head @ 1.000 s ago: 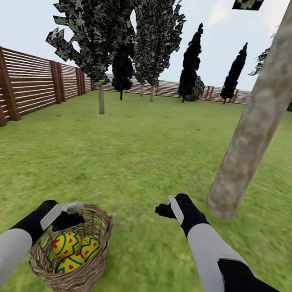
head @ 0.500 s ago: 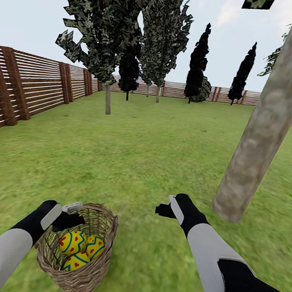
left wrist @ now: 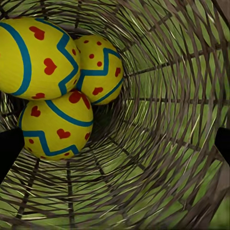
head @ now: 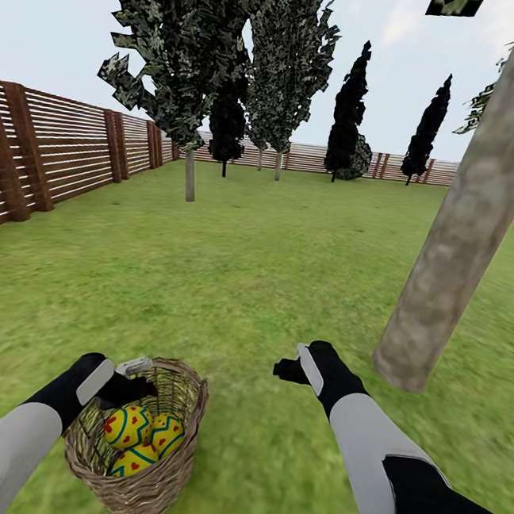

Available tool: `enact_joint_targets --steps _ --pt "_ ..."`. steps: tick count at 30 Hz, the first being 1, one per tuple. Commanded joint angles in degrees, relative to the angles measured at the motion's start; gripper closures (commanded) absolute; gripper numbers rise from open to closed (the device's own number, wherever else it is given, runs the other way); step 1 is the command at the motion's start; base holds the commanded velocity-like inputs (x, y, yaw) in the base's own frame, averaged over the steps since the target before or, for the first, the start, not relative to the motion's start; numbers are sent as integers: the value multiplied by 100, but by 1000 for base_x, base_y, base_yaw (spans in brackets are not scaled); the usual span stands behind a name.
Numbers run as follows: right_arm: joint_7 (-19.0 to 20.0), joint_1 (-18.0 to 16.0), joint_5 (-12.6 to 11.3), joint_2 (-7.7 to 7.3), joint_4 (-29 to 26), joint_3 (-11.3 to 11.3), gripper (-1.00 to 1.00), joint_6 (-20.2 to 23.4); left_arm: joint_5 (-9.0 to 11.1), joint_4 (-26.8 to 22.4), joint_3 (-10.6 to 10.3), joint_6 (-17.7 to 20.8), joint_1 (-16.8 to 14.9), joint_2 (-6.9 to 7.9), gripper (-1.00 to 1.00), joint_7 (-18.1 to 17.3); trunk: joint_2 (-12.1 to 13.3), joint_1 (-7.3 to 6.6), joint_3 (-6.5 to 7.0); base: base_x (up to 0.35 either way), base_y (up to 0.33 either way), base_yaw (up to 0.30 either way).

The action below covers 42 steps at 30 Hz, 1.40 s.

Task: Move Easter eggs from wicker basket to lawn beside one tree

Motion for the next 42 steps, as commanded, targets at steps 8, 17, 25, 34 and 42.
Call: enact_joint_targets --steps 8,17,25,34,42 --pt "-50 -2 -52 13 -8 -34 -100 16 58 268 -65 33 -118 6 -100 28 -3 -1 -6 -1 3 0" --pt "-51 -2 -52 13 -8 -34 -100 16 58 390 -70 35 -194 -1 -100 28 -3 -1 -6 -45 22 114" --pt "-50 -2 -57 18 -8 -34 -100 16 58 406 -80 149 -204 -69 -100 17 -3 -1 -6 -5 -2 21" --pt "-52 -2 -53 36 -8 -34 -100 16 58 408 -208 160 -204 -138 -100 26 -3 -1 -6 0 -104 57" --pt "-50 -2 -57 38 -8 -33 -100 16 58 408 -227 154 -204 -143 -100 27 -3 -1 -6 0 -20 37"
